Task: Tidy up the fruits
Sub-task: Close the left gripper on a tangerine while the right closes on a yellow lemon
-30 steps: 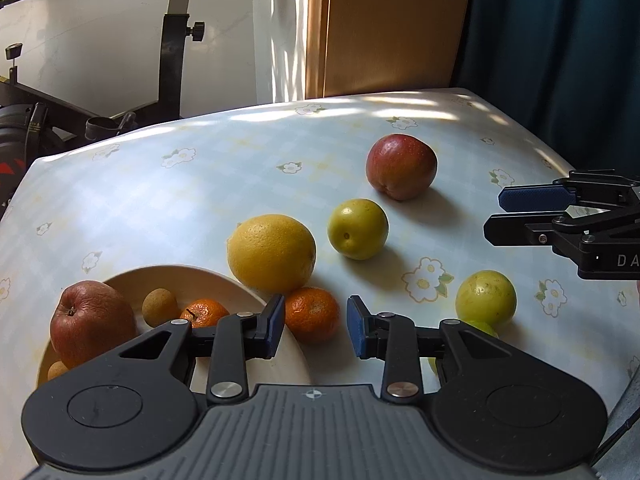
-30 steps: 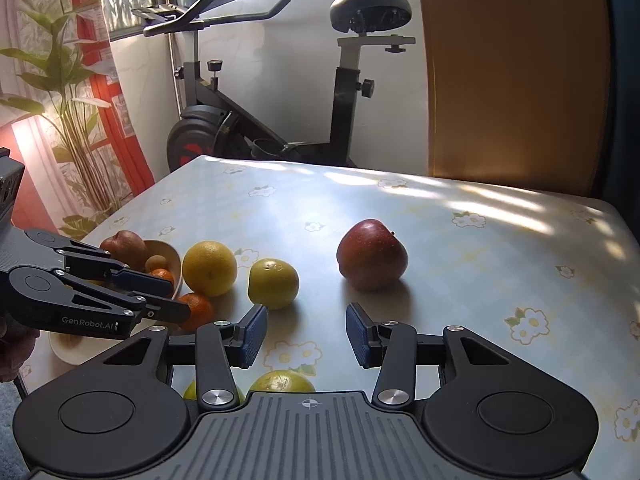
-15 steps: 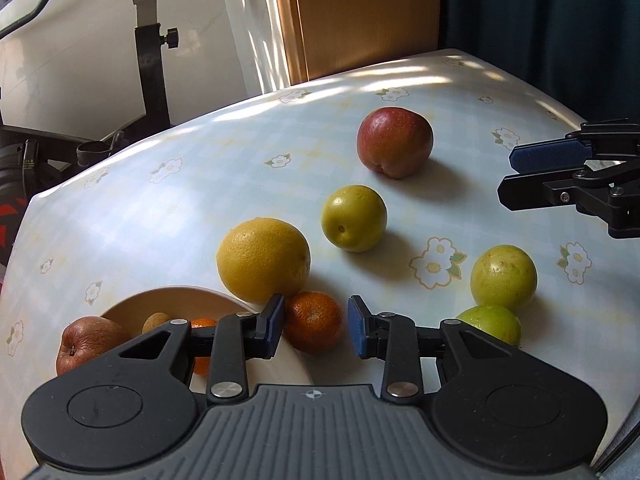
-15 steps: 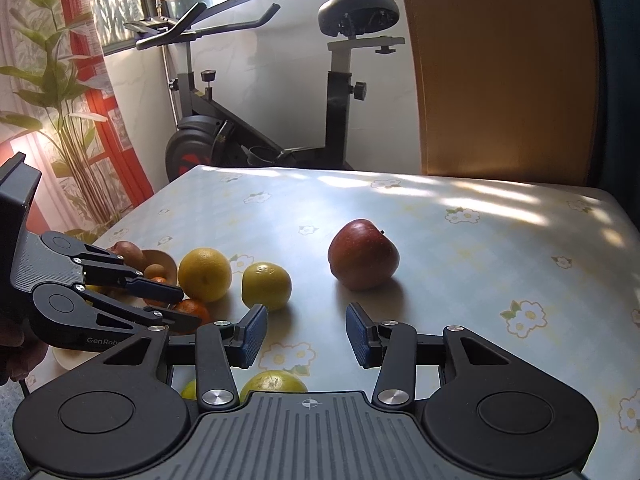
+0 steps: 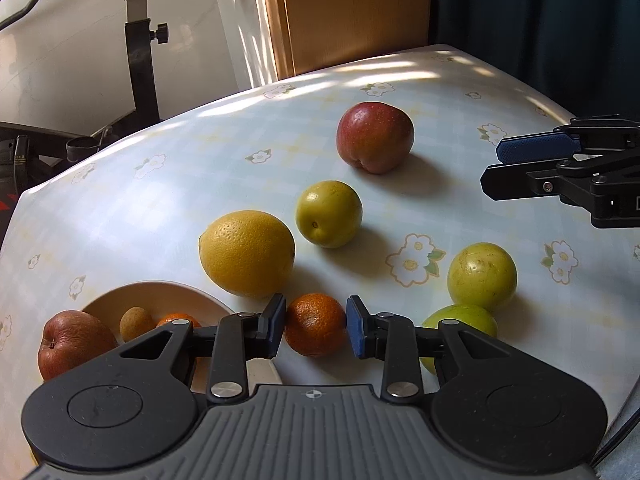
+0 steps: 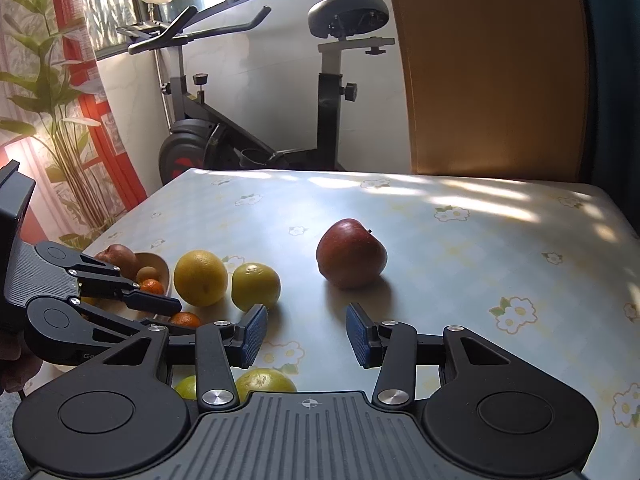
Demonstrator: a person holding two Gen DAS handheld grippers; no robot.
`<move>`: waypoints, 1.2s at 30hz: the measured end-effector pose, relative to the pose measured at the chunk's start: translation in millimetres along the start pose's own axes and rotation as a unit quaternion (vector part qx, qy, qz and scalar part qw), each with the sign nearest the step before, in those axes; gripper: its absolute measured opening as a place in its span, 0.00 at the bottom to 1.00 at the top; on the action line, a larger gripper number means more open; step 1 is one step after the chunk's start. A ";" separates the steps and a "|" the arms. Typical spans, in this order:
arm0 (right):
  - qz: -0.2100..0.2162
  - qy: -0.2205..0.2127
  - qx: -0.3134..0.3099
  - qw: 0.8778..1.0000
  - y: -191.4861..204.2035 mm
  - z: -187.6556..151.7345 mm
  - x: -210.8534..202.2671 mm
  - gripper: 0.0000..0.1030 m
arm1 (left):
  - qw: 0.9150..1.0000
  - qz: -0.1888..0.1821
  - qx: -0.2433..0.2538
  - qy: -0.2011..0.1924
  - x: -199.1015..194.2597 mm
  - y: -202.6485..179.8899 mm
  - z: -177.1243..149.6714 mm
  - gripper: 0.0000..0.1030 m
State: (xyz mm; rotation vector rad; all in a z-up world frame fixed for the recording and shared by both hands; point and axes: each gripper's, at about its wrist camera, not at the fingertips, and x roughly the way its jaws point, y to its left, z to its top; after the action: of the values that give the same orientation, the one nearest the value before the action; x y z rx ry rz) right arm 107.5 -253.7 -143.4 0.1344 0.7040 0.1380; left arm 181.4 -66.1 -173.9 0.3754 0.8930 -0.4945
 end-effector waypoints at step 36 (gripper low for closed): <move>0.032 0.016 -0.040 0.999 5.6 2.5 20.8 0.39 | 0.995 0.006 -0.088 -0.050 -22.9 10.6 -17.4 0.37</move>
State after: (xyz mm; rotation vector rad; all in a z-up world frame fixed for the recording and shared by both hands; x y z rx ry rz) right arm 124.3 -244.8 -153.7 0.0785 0.7255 0.2303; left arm 164.0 -42.8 -164.2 0.1932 0.8297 -0.4152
